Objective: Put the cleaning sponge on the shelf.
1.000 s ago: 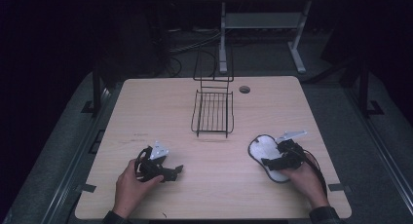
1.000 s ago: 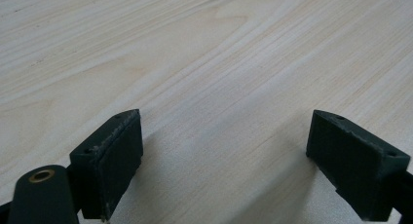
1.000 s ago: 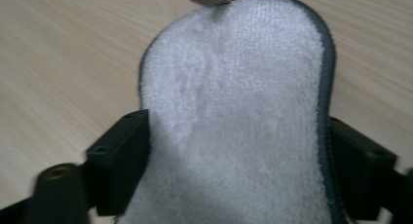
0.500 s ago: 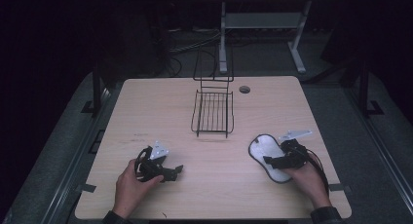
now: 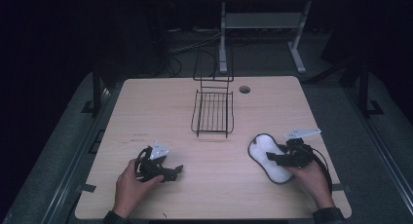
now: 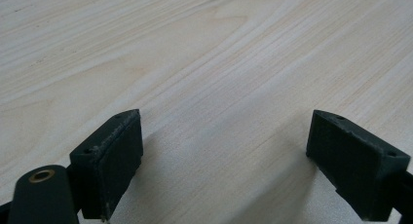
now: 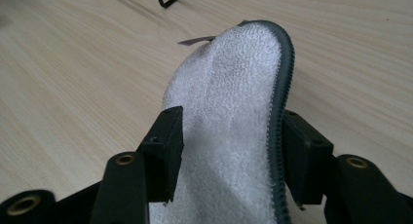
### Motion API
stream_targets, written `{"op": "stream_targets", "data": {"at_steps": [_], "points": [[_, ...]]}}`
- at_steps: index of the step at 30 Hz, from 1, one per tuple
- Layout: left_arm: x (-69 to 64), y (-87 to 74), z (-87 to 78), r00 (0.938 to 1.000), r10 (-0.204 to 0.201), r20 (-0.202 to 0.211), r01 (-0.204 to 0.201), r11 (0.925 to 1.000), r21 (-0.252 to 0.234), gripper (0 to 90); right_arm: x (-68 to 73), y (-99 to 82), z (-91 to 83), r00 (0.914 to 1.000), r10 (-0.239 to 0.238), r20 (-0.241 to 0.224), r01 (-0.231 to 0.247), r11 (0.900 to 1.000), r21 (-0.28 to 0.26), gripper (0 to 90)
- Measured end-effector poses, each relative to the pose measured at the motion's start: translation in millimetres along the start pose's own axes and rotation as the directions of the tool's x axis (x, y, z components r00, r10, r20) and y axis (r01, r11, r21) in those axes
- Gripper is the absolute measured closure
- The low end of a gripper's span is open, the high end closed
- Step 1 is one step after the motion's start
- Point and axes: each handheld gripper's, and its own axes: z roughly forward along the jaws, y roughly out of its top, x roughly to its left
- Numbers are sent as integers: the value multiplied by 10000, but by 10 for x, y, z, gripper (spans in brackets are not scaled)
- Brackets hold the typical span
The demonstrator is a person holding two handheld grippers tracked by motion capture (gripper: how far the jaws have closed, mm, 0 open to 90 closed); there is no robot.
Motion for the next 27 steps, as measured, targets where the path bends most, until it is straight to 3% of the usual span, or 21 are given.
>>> {"op": "stream_targets", "data": {"at_steps": [13, 17, 27], "points": [[0, 0, 0, 10000, -1, 0, 1, 10000, -2, 125, 7, 34, -135, 9989, 11, -459, -31, 9990, -438, 664], [0, 0, 0, 10000, -11, -3, 11, 10000, -11, 125, 22, 43, -196, 9994, -104, -328, 77, 9968, -790, 738], [0, 0, 0, 10000, -4, 2, 4, 10000, -4, 125, 42, 61, -254, 9994, -260, -248, 236, 9955, -921, 792]]}}
